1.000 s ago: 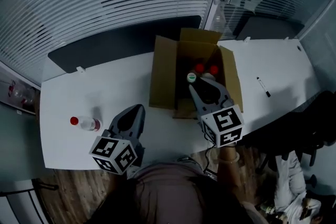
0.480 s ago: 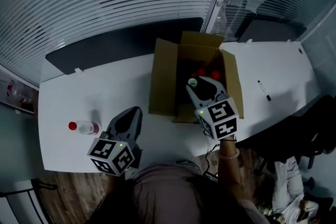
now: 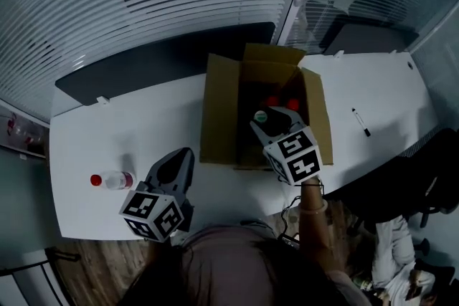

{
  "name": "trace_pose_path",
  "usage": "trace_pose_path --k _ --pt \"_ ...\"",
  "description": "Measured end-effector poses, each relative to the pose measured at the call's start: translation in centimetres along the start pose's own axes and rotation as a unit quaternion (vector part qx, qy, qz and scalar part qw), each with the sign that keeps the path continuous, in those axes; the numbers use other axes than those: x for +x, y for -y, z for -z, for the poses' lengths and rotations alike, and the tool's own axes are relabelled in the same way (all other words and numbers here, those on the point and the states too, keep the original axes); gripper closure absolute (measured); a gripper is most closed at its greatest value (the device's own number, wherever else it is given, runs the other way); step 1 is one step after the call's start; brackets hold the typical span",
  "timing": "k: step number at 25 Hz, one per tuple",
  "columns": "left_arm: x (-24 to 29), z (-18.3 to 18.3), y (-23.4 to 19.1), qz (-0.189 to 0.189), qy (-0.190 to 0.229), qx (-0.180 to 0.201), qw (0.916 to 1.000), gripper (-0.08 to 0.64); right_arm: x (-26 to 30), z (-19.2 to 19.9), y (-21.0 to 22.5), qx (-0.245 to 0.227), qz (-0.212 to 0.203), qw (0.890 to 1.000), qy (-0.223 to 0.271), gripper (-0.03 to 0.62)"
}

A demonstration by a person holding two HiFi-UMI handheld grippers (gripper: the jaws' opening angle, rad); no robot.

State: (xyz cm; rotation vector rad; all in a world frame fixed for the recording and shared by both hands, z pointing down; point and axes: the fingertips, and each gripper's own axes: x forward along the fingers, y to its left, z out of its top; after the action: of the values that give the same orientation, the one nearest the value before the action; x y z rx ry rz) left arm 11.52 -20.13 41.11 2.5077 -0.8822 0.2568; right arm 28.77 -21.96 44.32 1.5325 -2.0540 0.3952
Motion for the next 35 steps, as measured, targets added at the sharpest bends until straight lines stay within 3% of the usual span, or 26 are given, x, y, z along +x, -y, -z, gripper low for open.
trace_pose_path --k 19,27,35 --pt "2.3 1.2 -1.8 0.007 -0.029 -0.018 0.9994 0.552 2.9 3.2 0.3 0.066 -0.045 0.993 -0.085 0.419" --pt "2.4 1.3 -2.1 0.014 -0.032 -0.012 0.9993 0.552 2.6 2.9 0.6 0.049 -0.023 0.995 -0.083 0.419" --pt "1.7 1.0 -2.7 0.013 -0.025 -0.013 0.9995 0.552 0.7 0.0 0.2 0.023 0.000 0.999 -0.047 0.419"
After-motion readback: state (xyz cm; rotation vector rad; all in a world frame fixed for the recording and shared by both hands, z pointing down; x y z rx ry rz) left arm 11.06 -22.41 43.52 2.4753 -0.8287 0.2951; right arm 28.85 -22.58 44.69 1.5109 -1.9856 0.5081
